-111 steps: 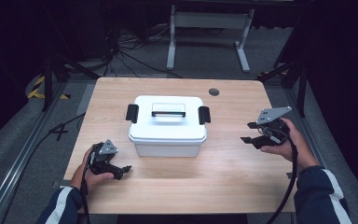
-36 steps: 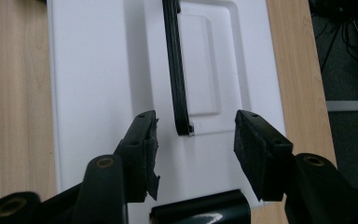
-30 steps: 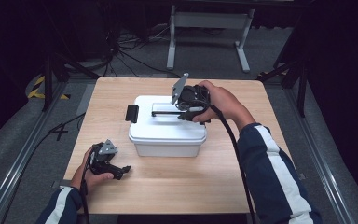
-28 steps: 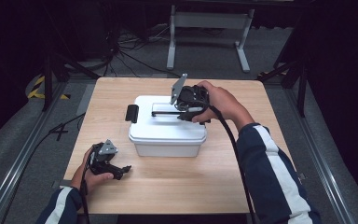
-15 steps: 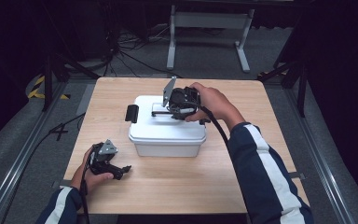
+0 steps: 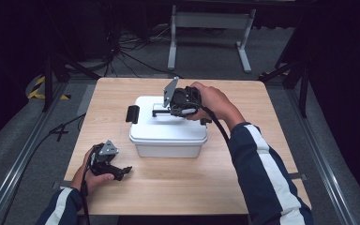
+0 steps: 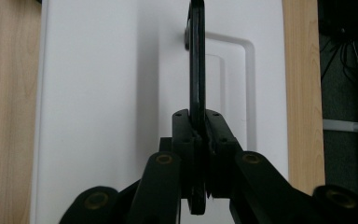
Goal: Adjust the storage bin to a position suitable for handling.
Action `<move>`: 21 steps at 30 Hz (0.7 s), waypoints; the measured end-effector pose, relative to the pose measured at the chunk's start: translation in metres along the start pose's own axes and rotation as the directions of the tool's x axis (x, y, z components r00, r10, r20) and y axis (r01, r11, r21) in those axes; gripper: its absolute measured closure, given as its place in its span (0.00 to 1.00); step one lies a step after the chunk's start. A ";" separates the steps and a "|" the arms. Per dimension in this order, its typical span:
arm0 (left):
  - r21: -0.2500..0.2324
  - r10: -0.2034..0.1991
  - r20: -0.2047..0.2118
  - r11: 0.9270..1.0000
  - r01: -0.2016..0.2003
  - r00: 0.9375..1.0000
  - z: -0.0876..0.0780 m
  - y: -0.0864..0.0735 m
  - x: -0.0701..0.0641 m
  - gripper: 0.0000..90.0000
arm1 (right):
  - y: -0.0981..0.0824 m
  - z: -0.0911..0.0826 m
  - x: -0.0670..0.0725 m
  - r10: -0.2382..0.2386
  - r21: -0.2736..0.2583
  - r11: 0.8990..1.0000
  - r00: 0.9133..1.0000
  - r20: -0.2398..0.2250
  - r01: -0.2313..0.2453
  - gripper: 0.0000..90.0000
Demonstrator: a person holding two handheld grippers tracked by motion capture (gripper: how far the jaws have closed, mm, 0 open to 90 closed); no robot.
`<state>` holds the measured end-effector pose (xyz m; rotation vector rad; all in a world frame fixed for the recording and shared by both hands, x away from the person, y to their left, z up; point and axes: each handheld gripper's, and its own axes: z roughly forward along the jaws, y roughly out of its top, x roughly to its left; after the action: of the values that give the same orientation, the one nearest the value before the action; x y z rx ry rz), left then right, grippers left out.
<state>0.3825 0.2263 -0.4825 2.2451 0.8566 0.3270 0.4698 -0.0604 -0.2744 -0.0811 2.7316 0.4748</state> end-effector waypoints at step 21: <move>0.003 0.001 0.000 1.000 -0.001 1.000 0.000 0.000 0.000 0.01 | 0.001 -0.015 0.000 -0.002 -0.044 0.999 0.999 0.035 0.003 0.94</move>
<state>0.3825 0.2264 -0.4822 2.2485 0.8568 0.3264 0.4644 -0.0646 -0.2613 -0.0867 2.6866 0.5304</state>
